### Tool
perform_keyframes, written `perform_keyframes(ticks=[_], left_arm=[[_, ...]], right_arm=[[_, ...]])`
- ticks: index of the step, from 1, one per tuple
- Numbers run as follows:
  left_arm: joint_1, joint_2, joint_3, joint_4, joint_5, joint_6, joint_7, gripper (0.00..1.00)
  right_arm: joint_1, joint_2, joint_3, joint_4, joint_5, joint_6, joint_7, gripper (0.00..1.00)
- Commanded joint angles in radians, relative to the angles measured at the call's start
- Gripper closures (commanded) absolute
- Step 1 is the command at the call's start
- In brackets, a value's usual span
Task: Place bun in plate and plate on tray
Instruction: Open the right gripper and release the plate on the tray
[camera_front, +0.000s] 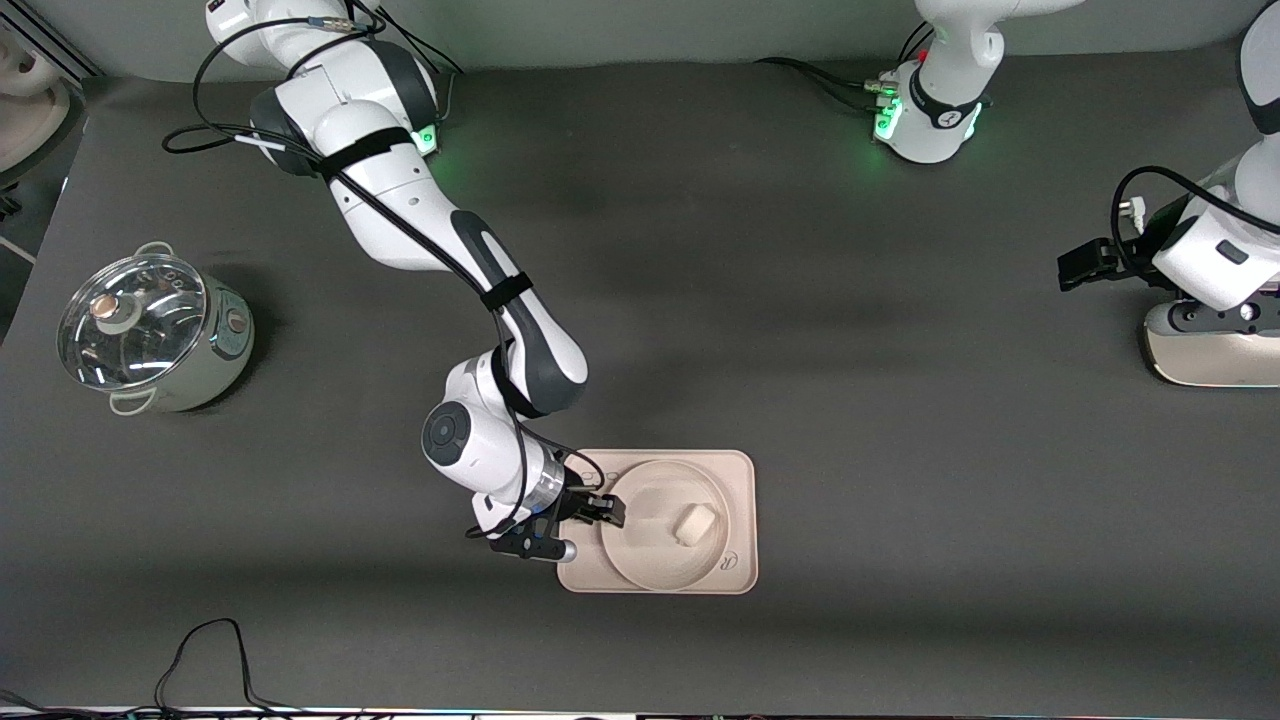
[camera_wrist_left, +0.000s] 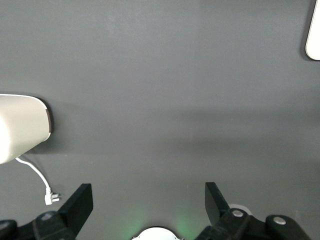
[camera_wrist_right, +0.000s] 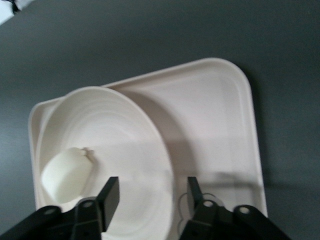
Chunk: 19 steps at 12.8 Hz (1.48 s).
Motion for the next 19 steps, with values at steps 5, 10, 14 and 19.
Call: perform_keyframes(ticks=[5,10,14,19], left_arm=[[-0.007,-0.019,0.005,-0.026,0.006,0.029,0.016,0.00],[0.001,-0.030,0.008,-0.015,0.006,0.088,0.013,0.00],[0.013,-0.031,0.010,-0.014,-0.018,0.059,0.006,0.00],[0.023,-0.022,0.010,0.006,-0.026,0.069,0.017,0.00]], right_arm=[[0.003,-0.378,-0.036,-0.078,-0.055,-0.487,0.141,0.00],[-0.135,-0.814,0.022,-0.348,-0.339,-0.777,0.060,0.00],[-0.330,-1.066,0.076,-0.521,-0.524,-0.877,-0.251,0.00],[-0.372,-1.068,-0.060,-0.519,-0.591,-0.911,-0.370,0.00]])
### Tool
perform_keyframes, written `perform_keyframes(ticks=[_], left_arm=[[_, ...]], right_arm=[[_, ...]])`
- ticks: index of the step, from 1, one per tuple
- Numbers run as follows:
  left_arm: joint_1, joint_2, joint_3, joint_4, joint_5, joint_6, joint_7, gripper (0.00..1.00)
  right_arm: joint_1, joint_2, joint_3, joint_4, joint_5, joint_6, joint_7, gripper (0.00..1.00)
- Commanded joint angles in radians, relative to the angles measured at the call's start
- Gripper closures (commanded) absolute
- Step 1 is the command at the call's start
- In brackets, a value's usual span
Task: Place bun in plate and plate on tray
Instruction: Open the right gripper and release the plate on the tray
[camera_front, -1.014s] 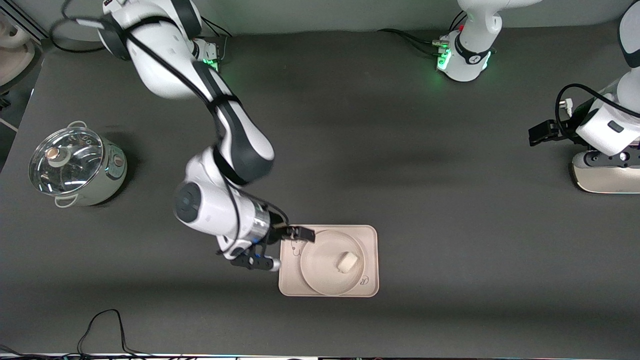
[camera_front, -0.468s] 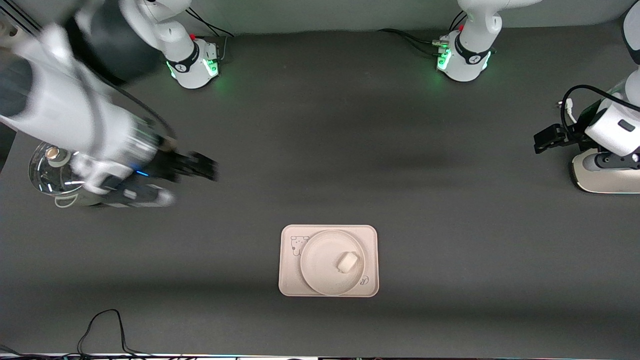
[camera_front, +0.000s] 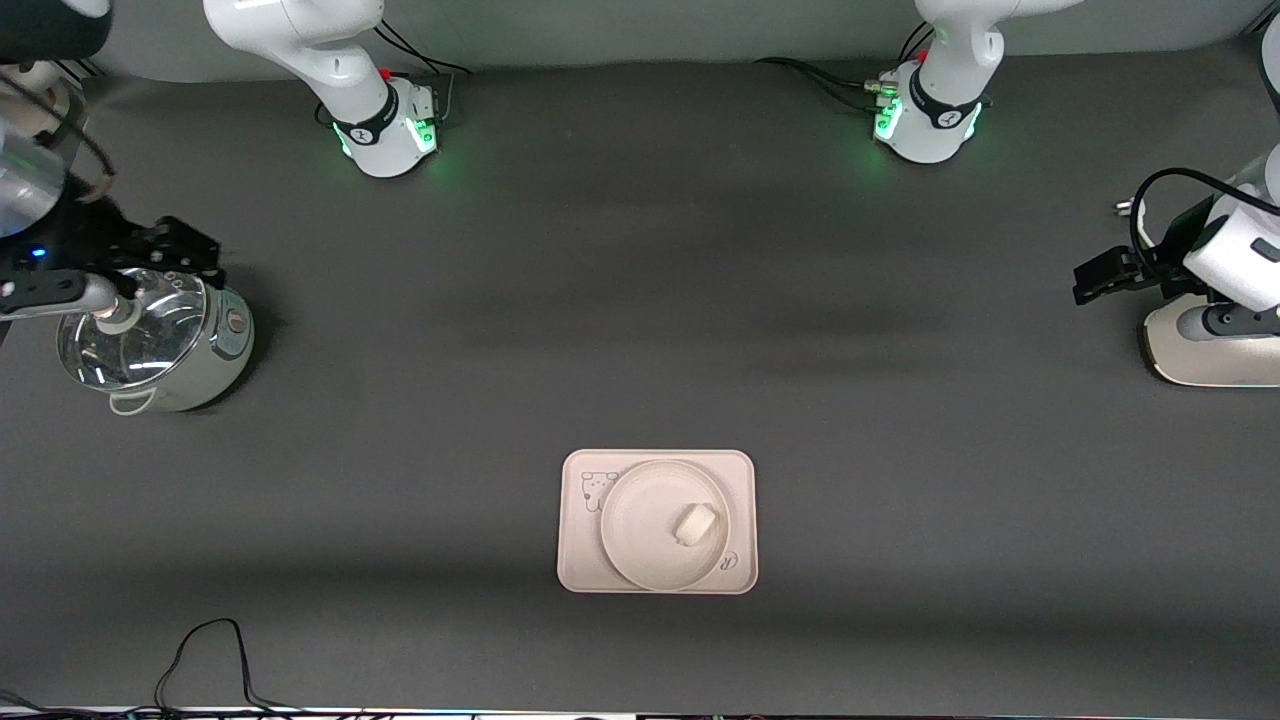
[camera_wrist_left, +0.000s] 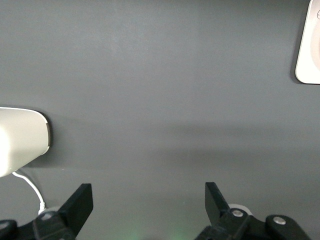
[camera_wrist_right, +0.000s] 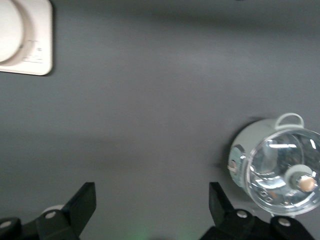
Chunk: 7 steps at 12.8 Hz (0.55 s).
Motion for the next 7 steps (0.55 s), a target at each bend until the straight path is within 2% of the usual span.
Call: perform_keyframes(ticks=[1,7], left_arm=[[0.006,-0.011,-0.001,0.016,-0.007,-0.001,0.017,0.00],[0.006,-0.010,-0.001,0.019,-0.007,-0.007,0.017,0.00]], right_arm=[[0.003,0.004,-0.040,-0.017,-0.021,0.007,-0.028,0.00],[0.003,0.002,-0.041,-0.015,-0.021,0.006,-0.015,0.00]])
